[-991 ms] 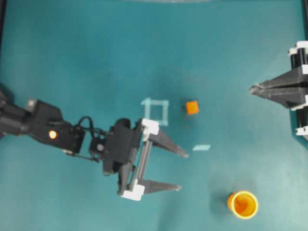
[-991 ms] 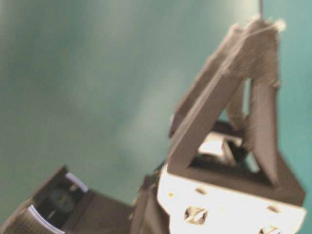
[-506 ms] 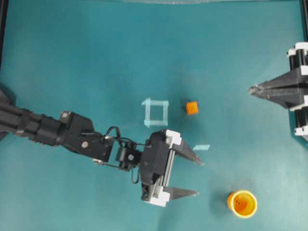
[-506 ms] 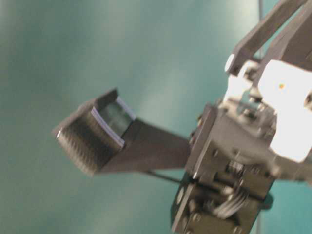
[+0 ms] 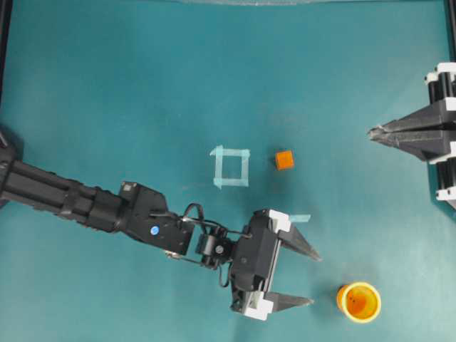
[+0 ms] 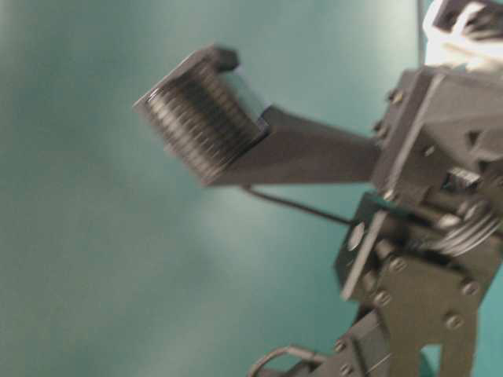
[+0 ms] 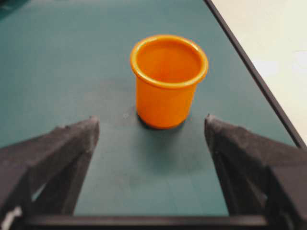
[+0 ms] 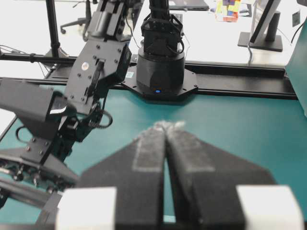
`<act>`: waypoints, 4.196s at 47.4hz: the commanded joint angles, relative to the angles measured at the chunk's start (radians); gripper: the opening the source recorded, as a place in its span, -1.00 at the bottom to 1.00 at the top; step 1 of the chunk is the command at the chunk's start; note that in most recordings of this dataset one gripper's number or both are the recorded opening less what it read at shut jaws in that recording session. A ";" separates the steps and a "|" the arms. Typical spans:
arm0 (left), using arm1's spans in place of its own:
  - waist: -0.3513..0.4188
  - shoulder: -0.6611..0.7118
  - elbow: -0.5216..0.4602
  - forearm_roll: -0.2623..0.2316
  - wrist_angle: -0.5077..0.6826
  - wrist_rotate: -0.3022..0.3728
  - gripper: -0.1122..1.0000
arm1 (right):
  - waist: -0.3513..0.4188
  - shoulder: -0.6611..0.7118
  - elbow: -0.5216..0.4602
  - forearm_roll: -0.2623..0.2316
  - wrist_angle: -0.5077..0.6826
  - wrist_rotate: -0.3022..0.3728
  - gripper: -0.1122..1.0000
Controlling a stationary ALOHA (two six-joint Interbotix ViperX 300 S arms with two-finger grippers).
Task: Lift the orange cup with left arm.
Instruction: 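Position the open left gripper around the orange cup, then close the left gripper on the orange cup and raise it, then hold the orange cup lifted in the left gripper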
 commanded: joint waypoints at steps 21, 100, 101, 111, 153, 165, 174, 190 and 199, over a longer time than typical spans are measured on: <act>-0.029 0.110 -0.172 0.000 0.020 -0.041 0.74 | 0.008 0.005 -0.031 -0.002 -0.005 0.003 -0.80; -0.023 0.316 -0.520 0.003 0.170 -0.028 0.67 | 0.025 0.005 -0.032 -0.002 -0.005 0.003 -0.80; -0.025 0.316 -0.522 0.003 0.170 -0.026 0.65 | 0.026 0.005 -0.035 -0.002 -0.003 0.003 -0.80; -0.021 0.311 -0.520 0.003 0.170 -0.023 0.35 | 0.026 0.017 -0.032 -0.002 -0.005 0.005 -0.80; -0.017 0.109 -0.545 0.003 0.391 0.106 0.35 | 0.028 0.018 -0.040 -0.002 -0.002 0.005 -0.80; -0.017 0.054 -0.565 0.003 0.497 0.106 0.35 | 0.026 0.018 -0.041 -0.002 -0.002 0.005 -0.80; -0.017 0.048 -0.597 0.003 0.520 0.109 0.35 | 0.026 0.018 -0.041 0.000 -0.002 0.005 -0.80; -0.017 0.044 -0.620 0.003 0.557 0.110 0.35 | 0.026 0.018 -0.041 -0.002 0.005 0.005 -0.80; -0.017 0.043 -0.626 0.003 0.557 0.110 0.35 | 0.026 0.020 -0.041 0.000 0.006 0.005 -0.80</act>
